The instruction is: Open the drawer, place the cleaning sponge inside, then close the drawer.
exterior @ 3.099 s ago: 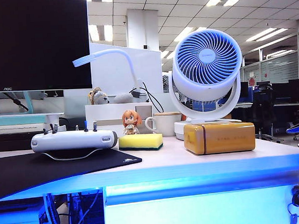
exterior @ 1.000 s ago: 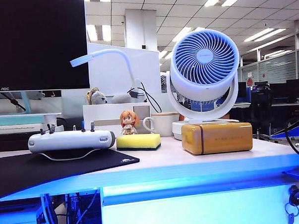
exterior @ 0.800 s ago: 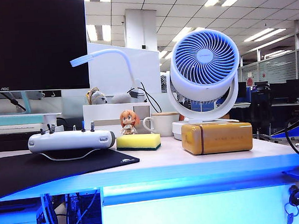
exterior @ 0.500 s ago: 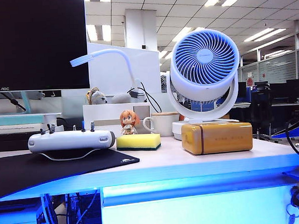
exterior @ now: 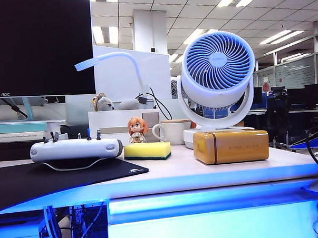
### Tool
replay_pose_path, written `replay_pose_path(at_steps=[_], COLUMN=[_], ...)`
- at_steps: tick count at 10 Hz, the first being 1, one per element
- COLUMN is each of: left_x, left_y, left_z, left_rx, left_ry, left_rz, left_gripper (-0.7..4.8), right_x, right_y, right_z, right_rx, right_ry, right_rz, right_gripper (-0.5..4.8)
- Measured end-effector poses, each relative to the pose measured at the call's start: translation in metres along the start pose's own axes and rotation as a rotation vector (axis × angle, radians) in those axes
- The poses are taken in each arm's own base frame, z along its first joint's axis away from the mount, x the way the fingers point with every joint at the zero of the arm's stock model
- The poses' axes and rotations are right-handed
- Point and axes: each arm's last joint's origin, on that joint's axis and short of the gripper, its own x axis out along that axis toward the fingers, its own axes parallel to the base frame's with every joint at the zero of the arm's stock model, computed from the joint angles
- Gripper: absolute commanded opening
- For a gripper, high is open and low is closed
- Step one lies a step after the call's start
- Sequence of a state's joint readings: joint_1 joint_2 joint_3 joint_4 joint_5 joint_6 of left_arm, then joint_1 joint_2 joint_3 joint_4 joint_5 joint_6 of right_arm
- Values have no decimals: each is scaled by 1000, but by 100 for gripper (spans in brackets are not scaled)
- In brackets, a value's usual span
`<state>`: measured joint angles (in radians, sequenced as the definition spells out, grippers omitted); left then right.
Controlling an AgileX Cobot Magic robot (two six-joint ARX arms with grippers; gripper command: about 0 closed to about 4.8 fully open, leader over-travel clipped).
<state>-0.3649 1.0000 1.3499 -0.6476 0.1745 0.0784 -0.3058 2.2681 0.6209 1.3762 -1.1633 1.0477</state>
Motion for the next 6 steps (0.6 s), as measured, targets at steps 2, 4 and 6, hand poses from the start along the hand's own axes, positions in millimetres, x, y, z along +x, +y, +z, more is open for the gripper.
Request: replay_pose_path(at_steps=[2,4,6], left_x=[0,0,0], left_y=[0,0,0], left_z=[0,0,0], left_rx=[0,0,0], left_ry=[0,0,0], left_rz=[0,0,0], left_gripper=[-6,-6,-6], right_x=[-9,-19,-41], right_y=[1,3,5], right_z=[-11,-19,-31], right_rx=[26,43,54], right_ry=[3,-10,-75], right_rz=[-5,-17,-57], right_gripper=[479,479,479])
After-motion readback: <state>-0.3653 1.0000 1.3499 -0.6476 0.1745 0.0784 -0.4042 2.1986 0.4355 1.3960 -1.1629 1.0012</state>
